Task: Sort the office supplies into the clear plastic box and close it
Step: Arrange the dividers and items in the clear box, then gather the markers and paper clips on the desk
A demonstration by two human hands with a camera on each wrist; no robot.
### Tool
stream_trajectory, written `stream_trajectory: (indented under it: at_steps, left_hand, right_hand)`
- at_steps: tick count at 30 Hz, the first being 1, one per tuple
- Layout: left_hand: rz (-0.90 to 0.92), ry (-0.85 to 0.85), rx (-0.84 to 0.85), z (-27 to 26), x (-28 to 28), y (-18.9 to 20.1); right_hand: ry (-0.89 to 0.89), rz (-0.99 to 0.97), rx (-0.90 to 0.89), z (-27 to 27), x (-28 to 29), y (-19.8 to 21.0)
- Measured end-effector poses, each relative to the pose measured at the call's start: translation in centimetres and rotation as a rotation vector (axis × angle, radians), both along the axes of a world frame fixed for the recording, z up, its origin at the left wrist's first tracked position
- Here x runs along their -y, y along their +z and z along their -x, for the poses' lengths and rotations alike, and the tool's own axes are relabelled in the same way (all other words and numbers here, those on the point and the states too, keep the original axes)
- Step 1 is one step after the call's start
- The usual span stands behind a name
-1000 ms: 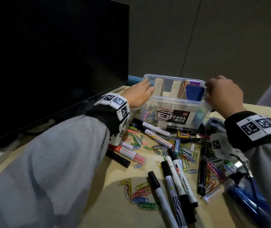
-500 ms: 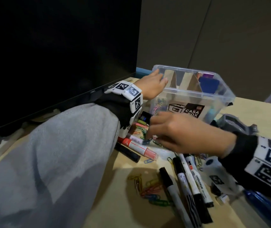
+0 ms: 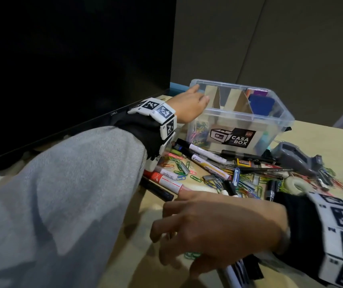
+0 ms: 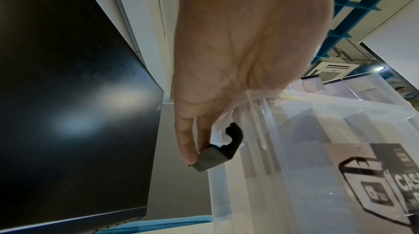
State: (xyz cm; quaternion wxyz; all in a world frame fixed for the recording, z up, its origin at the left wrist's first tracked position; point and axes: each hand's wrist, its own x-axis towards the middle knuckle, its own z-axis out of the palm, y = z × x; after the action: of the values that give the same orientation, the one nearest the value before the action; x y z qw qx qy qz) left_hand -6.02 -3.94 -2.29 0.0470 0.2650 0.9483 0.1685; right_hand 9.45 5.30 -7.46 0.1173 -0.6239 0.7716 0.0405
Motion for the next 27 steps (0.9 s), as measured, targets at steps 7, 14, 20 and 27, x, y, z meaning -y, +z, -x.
stream_trajectory:
  at_steps: [7,14,20,27]
  left_hand:
    - [0.084,-0.007,-0.045,0.0,-0.1,0.0]
    - [0.105,-0.025,-0.05,0.9,-0.2,-0.4]
    - [0.105,-0.029,-0.062,1.2,-0.3,-0.6]
    - [0.07,-0.031,-0.076,1.0,-0.3,-0.5]
  right_hand:
    - [-0.065,-0.092,-0.063,0.6,-0.8,-0.9]
    - [-0.19,-0.097,-0.162,3.5,-2.1,-0.7]
    - [-0.409,-0.014,-0.107,6.2,-4.6,0.4]
    - [-0.577,-0.017,-0.111,6.9,-6.0,2.4]
